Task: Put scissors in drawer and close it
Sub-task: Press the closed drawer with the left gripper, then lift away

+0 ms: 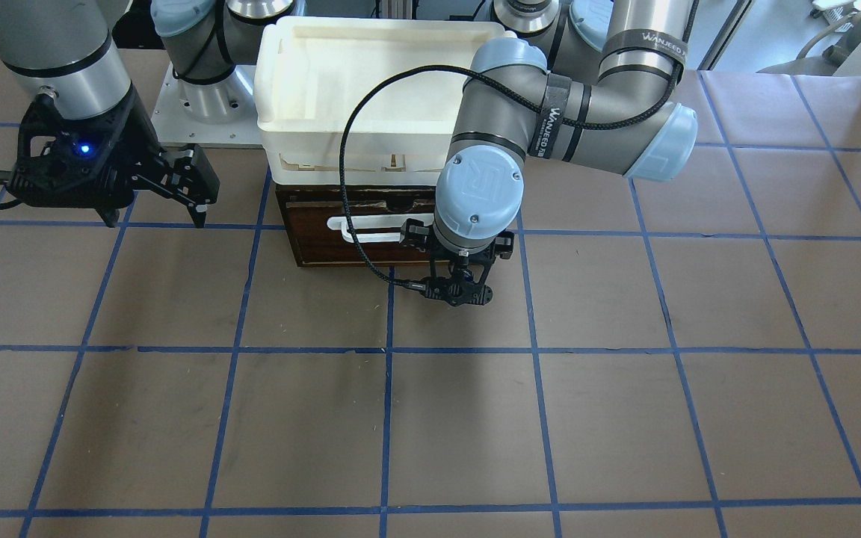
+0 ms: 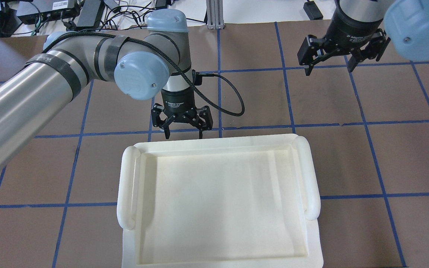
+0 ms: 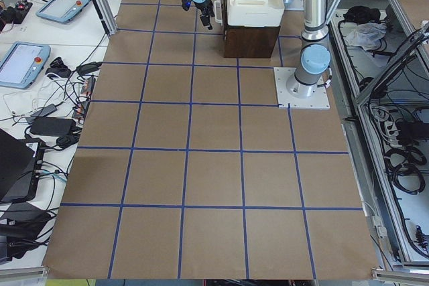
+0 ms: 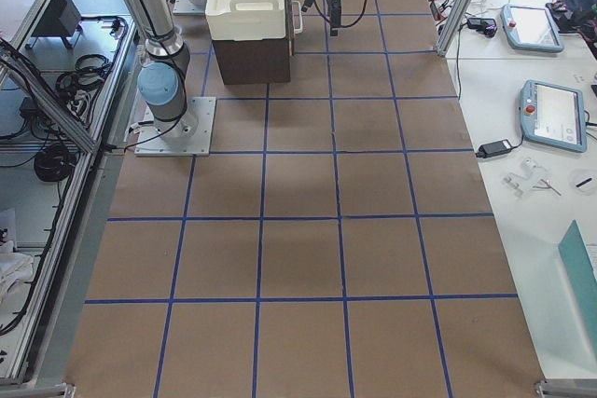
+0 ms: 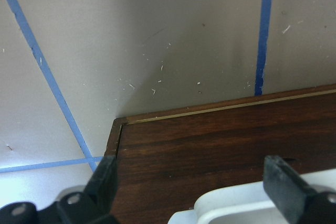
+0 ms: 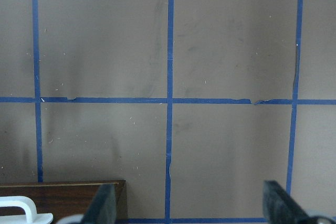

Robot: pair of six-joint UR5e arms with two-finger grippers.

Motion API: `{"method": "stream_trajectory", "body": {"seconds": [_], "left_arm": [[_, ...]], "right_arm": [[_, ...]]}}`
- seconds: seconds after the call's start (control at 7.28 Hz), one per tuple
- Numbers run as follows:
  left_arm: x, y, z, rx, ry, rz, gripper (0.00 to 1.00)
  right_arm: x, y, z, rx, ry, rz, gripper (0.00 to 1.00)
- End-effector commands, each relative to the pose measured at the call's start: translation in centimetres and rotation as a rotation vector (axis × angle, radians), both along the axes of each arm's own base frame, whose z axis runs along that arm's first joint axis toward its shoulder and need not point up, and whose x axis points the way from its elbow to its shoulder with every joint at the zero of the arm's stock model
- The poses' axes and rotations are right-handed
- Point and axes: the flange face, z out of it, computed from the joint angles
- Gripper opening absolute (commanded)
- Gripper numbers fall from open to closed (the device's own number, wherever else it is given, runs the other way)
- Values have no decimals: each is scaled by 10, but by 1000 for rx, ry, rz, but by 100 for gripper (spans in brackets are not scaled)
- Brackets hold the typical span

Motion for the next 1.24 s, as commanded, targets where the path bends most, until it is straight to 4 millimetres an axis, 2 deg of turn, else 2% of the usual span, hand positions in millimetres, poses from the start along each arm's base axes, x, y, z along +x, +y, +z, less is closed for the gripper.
{"method": "stream_trajectory", "body": {"seconds": [0.0, 0.96, 1.1], "left_arm": [[1, 7, 2, 1, -5, 10, 100], [3, 10, -3, 14, -17, 7, 100], [5, 5, 3, -5, -20, 5, 100]], "right_arm": [[-8, -3, -1, 3, 1, -8, 100], [-19, -3, 1, -3, 68, -3, 100], [-18, -5, -1, -2, 64, -9, 100]]}}
